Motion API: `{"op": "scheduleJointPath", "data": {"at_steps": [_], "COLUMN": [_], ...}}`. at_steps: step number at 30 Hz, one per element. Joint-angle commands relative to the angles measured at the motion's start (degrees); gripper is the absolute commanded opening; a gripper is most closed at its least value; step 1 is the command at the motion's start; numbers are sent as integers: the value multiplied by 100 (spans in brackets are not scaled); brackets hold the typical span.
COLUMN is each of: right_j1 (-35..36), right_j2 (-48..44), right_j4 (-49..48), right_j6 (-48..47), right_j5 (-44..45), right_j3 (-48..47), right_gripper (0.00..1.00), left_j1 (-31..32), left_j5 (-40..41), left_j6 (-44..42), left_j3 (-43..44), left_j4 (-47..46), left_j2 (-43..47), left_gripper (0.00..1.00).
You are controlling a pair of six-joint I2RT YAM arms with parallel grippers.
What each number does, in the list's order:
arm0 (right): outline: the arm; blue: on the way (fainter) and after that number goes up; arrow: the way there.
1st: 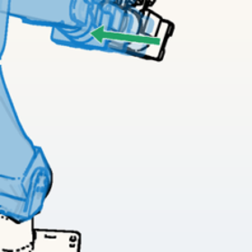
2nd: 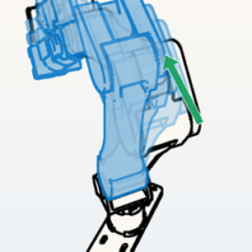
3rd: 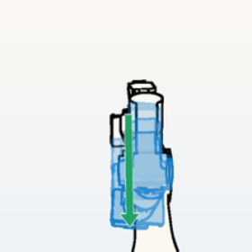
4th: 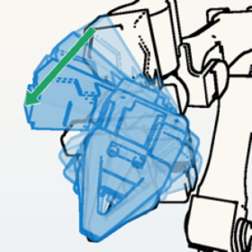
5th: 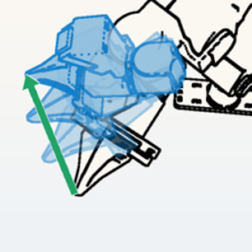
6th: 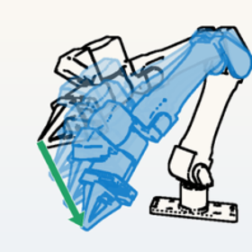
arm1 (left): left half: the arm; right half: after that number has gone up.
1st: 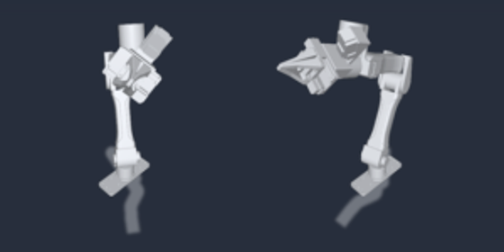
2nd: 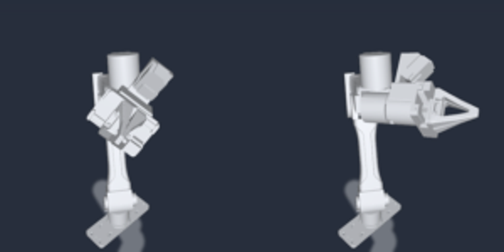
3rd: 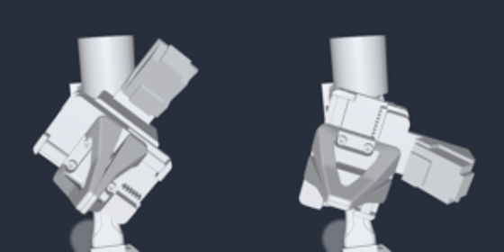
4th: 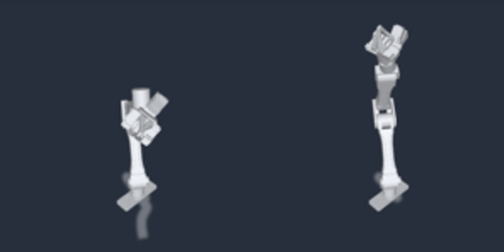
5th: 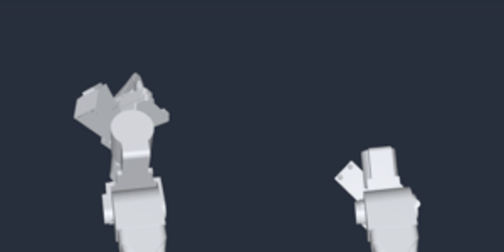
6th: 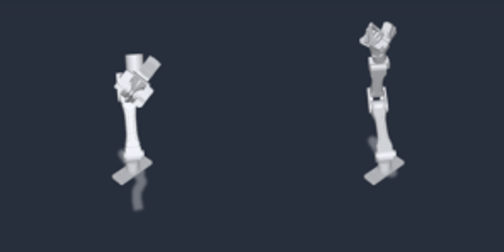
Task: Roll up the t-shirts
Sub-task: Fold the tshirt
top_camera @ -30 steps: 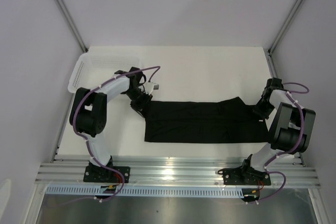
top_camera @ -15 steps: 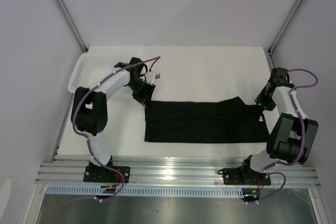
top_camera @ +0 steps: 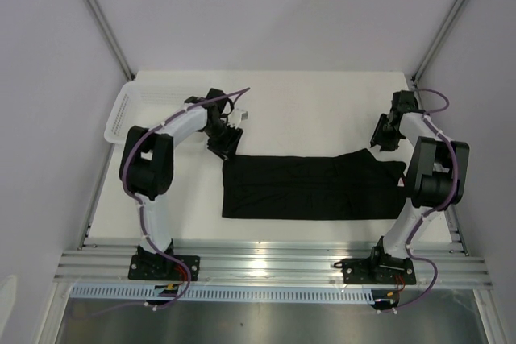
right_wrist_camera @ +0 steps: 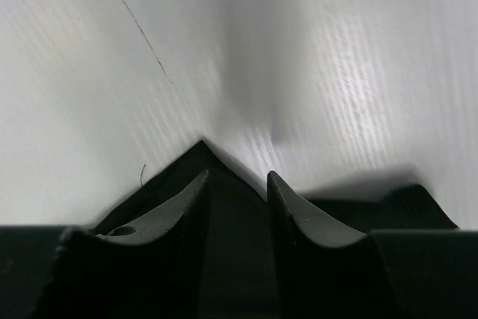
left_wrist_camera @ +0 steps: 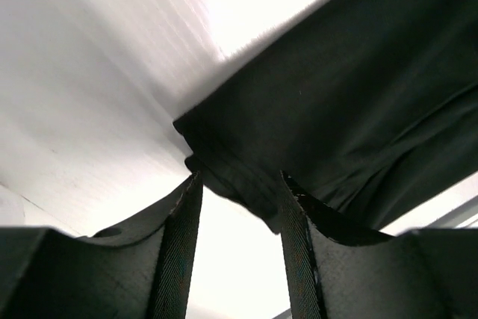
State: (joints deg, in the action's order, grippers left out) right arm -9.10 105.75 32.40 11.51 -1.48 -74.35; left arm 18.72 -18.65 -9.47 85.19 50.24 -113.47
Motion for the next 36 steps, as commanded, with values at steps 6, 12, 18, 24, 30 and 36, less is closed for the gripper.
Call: {"op": "scheduleJointPath", "data": {"at_steps": [6, 12, 18, 24, 30, 36], "right_j1": [154, 154, 154, 154, 154, 154], "right_j2": [525, 419, 604, 692, 508, 437], "right_j4": [-85, -173, -190, -199, -208, -392], "right_j6": [-421, -535, -457, -448, -447, -325], "right_j5": [-257, -309, -301, -292, -344, -555], "right_j3": [-458, -203, -230, -221, -54, 104], "right_gripper": [38, 39, 39, 35, 35, 29], "left_j1": [123, 237, 281, 281, 281, 281], "left_j5": [292, 406, 459, 486, 468, 389], "left_j6": [394, 411, 411, 411, 376, 367], "left_j3": [507, 735, 815, 859, 798, 780], "left_j4": [-208, 46, 144, 83, 30, 21], "left_j2": [-333, -562, -703, -712, -677, -676], "left_gripper": [49, 50, 48, 26, 10, 1]}}
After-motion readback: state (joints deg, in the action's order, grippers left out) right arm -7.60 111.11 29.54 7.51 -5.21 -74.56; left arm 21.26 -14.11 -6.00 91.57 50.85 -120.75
